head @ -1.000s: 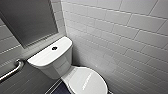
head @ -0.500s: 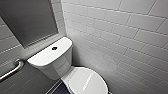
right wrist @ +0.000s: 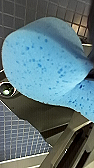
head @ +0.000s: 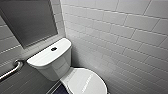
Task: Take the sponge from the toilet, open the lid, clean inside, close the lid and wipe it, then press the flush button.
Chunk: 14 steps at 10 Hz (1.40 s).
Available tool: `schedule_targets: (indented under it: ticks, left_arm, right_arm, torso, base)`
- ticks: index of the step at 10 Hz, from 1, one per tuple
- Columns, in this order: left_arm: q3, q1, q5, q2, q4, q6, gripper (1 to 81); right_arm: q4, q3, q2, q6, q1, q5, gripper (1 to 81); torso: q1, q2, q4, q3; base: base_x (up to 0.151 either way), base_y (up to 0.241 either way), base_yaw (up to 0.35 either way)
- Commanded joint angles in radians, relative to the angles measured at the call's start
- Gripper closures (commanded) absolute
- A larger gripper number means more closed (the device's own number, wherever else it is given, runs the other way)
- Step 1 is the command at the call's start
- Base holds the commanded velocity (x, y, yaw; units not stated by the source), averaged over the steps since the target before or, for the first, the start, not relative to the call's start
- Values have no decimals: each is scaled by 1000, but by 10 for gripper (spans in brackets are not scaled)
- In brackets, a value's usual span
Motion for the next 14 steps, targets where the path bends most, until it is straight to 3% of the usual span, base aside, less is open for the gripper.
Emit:
schedule_targets:
  ticks: [1, 2, 4, 5, 7, 9, 11, 14]
  left_arm:
    - [31, -172, 194, 1, -103, -19, 10]
    - [26, -215, 218, 13, -130, -19, 10]
    - [8, -270, 234, 38, -181, -19, 10]
    - [8, -293, 267, 50, -184, -19, 10]
    - [-18, -325, 285, 90, -198, -21, 10]
    - [-40, -342, 290, 131, -217, -19, 10]
    - [-32, -371, 336, 170, -220, -19, 10]
    - [-38, -414, 317, 210, -287, -21, 10]
  right_arm:
    - [-25, 9, -31, -4, -10, -59, 811]
    - [-25, 0, -25, -4, -13, -59, 811]
    - [-26, -73, 6, -4, -26, -59, 811]
    - [-31, -136, 35, -8, -48, -59, 811]
    - [-75, -271, 121, -7, -89, -56, 811]
    - [-87, -322, 161, -4, -132, 17, 811]
    - [-92, -354, 199, -5, -157, 24, 811]
    - [-132, -469, 310, -5, -175, 24, 811]
  torso:
    - [0, 0, -96, 0]
    - [0, 0, -28, 0]
    - [0, 0, -85, 0]
    - [0, 0, -97, 0]
    - [0, 0, -97, 0]
    - [0, 0, -97, 0]
    - [0, 0, -97, 0]
    - [0, 0, -97, 0]
  base:
    - [0, 0, 0]
    - [0, 0, 0]
    - [0, 0, 0]
    - [0, 0, 0]
    - [0, 0, 0]
    - [0, 0, 0]
    - [0, 0, 0]
    - [0, 0, 0]
